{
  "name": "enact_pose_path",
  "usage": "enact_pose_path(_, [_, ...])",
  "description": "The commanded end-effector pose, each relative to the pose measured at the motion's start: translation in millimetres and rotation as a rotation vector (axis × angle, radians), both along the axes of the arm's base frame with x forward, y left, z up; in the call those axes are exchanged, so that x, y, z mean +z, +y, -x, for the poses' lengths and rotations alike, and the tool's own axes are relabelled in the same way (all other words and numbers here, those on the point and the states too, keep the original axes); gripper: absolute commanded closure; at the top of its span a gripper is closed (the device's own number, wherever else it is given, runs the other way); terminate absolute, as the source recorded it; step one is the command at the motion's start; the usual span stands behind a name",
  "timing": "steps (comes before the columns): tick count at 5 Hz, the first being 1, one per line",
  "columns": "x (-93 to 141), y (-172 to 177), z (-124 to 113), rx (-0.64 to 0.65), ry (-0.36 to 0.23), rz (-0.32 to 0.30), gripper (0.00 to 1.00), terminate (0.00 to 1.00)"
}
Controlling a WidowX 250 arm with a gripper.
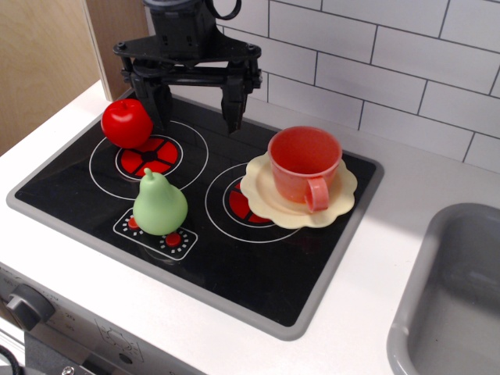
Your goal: Take cup off plate
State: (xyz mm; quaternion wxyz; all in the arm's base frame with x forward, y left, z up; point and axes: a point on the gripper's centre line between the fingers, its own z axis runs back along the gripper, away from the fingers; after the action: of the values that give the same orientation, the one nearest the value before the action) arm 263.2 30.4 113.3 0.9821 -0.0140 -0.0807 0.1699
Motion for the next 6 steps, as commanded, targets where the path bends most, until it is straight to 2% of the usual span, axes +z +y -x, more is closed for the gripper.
enact_pose_path(1, [7.3,-31.9,11.3,-0.064,-0.055,0.040,0.00,0.00])
enact_pose_path(2, [3.5,-52.1,13.9,-0.048,-0.046,0.047,0.00,0.00])
enact_pose_path(3, [-1.1,-71.9,11.2,0.037,-0.046,0.060,0.00,0.00])
enact_pose_path(6, [-34.5,-109.3,-7.0,0.159,-0.017,0.005,0.00,0.00])
